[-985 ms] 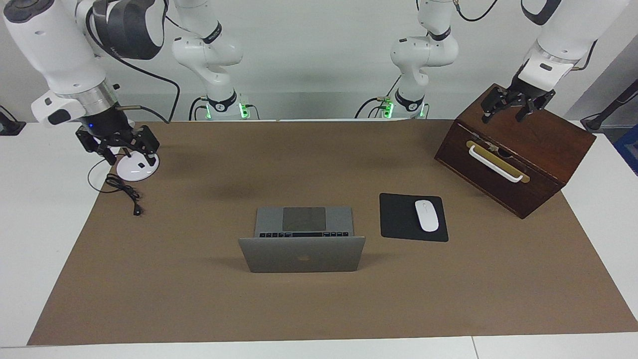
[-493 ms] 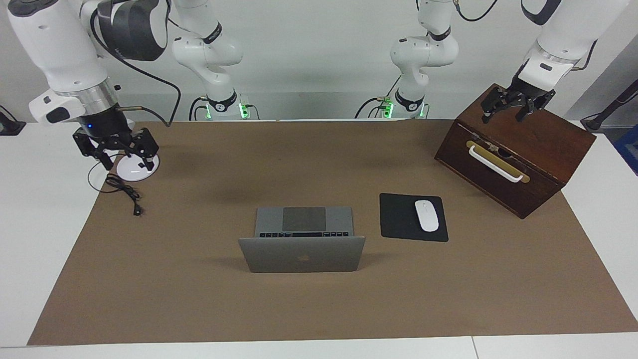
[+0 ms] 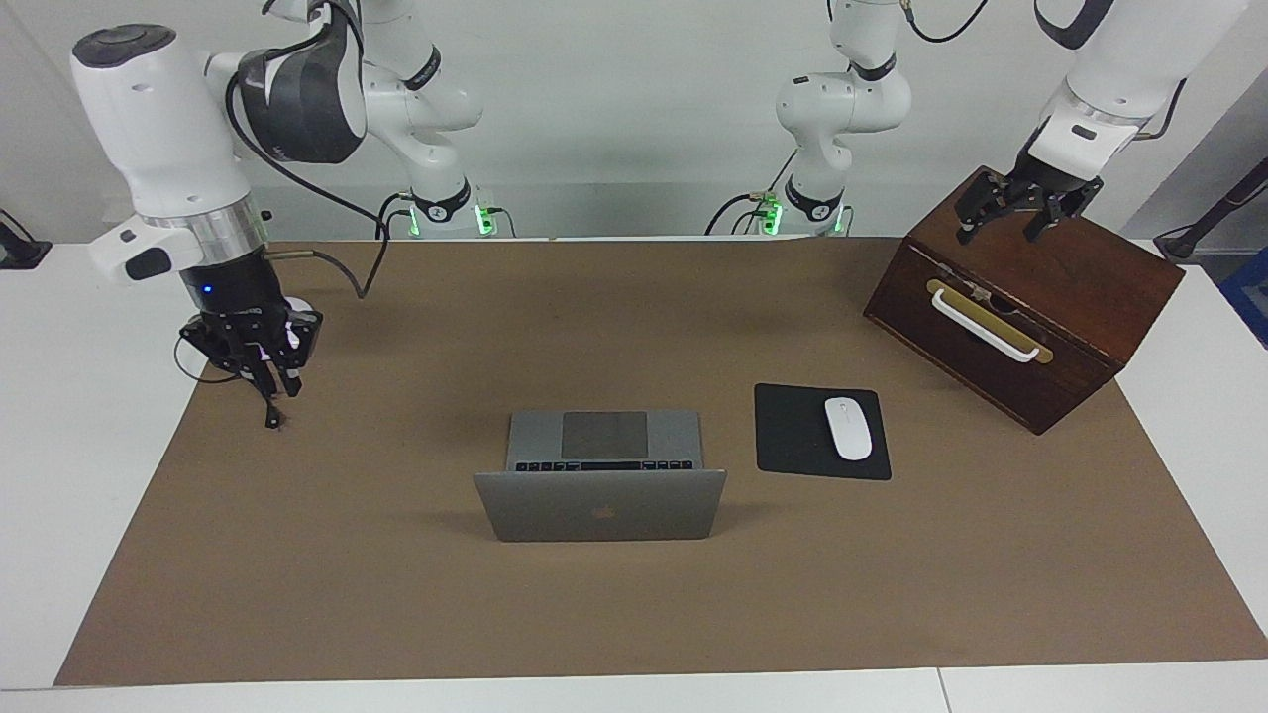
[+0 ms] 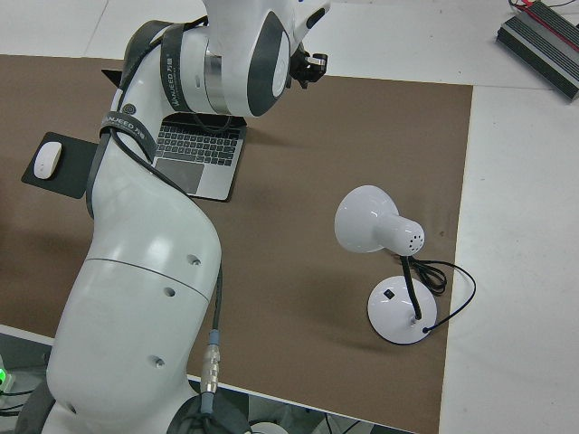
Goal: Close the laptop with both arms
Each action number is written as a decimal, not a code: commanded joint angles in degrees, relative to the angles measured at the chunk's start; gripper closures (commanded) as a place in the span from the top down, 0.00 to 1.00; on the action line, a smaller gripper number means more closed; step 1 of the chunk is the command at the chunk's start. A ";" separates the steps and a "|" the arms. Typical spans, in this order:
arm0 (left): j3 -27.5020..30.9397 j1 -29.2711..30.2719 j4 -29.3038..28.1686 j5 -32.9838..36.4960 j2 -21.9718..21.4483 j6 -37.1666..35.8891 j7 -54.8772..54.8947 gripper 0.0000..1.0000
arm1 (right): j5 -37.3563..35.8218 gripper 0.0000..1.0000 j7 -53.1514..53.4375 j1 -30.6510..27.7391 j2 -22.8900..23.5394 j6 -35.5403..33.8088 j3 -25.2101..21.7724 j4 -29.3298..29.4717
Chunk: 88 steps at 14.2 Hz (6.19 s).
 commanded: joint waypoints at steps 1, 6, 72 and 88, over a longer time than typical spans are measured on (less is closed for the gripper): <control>-0.47 0.33 0.42 0.87 -0.27 -0.48 0.37 1.00 | -1.72 0.00 1.03 1.18 1.95 5.04 0.65 0.16; -0.30 0.59 0.42 0.87 -0.27 -0.39 0.37 1.00 | -5.15 0.00 1.91 4.69 5.29 16.89 0.74 0.60; -0.30 -36.15 -38.60 -1.94 27.24 113.69 3.26 0.00 | -30.30 0.00 59.47 30.80 27.09 20.26 -7.00 19.50; -0.30 -34.92 -39.04 -1.86 29.35 113.69 8.72 0.00 | -5.18 0.00 43.93 30.89 25.51 7.27 -4.98 19.24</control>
